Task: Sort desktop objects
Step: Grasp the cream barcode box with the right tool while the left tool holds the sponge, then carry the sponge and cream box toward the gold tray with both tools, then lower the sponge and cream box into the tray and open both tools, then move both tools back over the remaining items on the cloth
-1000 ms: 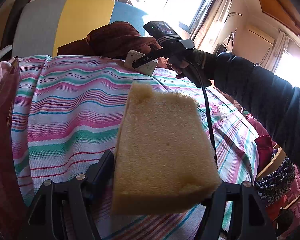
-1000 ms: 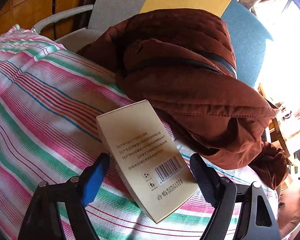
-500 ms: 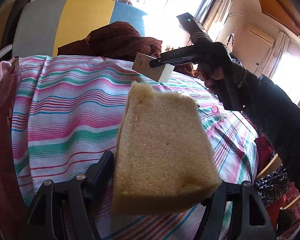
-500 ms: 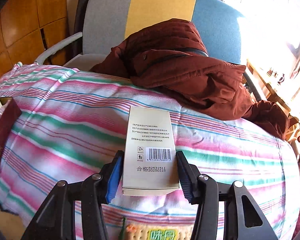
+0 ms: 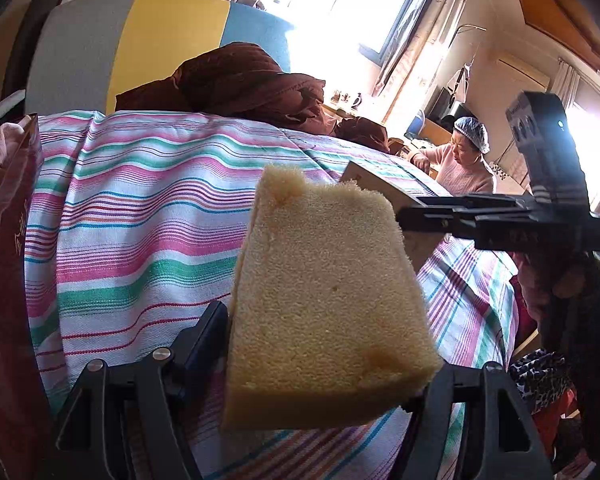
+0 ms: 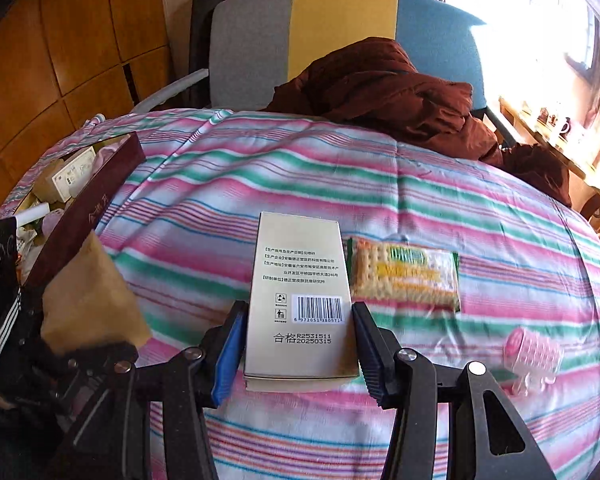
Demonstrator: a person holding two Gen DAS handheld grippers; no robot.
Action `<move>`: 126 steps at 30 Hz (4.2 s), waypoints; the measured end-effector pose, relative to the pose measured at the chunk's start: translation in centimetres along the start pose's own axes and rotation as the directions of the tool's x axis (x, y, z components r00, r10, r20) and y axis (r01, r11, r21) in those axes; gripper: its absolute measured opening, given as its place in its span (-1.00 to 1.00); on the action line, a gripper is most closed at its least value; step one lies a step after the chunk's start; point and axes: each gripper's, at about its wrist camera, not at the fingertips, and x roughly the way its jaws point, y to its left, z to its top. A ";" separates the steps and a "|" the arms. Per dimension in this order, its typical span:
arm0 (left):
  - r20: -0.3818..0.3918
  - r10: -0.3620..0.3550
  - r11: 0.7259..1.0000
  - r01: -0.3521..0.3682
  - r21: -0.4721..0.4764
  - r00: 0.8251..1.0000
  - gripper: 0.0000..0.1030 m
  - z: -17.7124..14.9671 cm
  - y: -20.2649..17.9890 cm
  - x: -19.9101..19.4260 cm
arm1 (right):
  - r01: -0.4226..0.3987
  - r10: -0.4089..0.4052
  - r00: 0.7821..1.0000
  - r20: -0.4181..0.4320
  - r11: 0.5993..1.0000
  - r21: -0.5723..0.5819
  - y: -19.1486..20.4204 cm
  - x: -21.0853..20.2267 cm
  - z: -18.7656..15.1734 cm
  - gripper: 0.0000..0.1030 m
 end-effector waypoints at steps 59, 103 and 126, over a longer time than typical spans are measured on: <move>0.169 0.117 0.992 -0.122 0.019 0.979 0.18 2.2 -0.9 -10.8 | -0.153 0.118 0.968 0.222 0.977 0.147 5.8 0.1 -2.5 0.00; 0.112 0.425 0.855 -0.358 -0.375 0.898 0.36 1.5 19.0 -19.3 | -0.406 0.415 0.908 0.061 0.905 -0.127 25.2 8.8 12.4 0.24; 0.185 0.334 0.934 -0.297 -0.200 0.924 0.39 4.6 10.3 -17.9 | -0.220 0.145 0.961 0.235 0.916 0.336 6.2 2.6 0.4 0.33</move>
